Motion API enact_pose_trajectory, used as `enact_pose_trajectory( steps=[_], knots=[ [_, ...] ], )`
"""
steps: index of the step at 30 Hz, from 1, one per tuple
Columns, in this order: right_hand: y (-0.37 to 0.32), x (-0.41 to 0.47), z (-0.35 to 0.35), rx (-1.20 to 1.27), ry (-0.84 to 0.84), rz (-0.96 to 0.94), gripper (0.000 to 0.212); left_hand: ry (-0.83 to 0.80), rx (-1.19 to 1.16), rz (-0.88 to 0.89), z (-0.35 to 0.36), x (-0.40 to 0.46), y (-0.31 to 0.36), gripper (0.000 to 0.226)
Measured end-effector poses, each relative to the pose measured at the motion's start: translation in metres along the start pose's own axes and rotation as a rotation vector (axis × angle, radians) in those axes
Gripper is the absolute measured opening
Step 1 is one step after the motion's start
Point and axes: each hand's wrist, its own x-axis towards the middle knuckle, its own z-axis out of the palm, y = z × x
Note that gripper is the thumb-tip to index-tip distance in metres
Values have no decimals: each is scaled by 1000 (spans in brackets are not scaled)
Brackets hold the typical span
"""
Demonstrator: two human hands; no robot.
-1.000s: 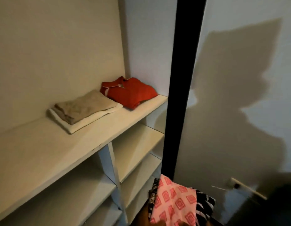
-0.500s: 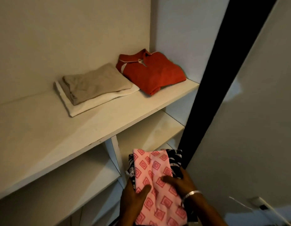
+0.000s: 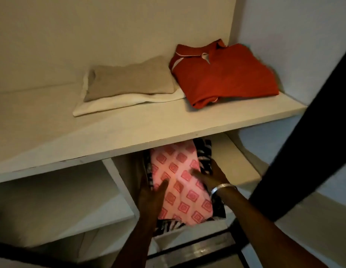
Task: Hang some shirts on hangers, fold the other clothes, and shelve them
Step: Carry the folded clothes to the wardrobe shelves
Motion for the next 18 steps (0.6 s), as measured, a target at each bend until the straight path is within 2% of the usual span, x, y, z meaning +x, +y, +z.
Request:
enact_pose_trajectory(
  steps=[2, 3, 4, 6, 8, 13, 18],
  knots=[
    [21, 8, 4, -358, 35, -88, 88, 53, 163, 43, 7, 4, -20, 80],
    [75, 29, 24, -495, 55, -188, 86, 124, 337, 197, 22, 19, -64, 80],
    [77, 22, 24, -630, 88, -264, 83, 131, 479, 372, 24, 15, -64, 73],
    [84, 12, 31, -669, 135, -333, 84, 111, 724, 648, 21, 10, -67, 61],
    [105, 6, 38, -699, 162, -392, 85, 104, 866, 770, 33, 10, -87, 58],
    [116, 17, 60, -713, 209, -491, 84, 162, 872, 698, 34, 18, -102, 64],
    [95, 64, 86, -713, 148, -482, 78, 199, 909, 582, 25, 56, -89, 76]
  ],
)
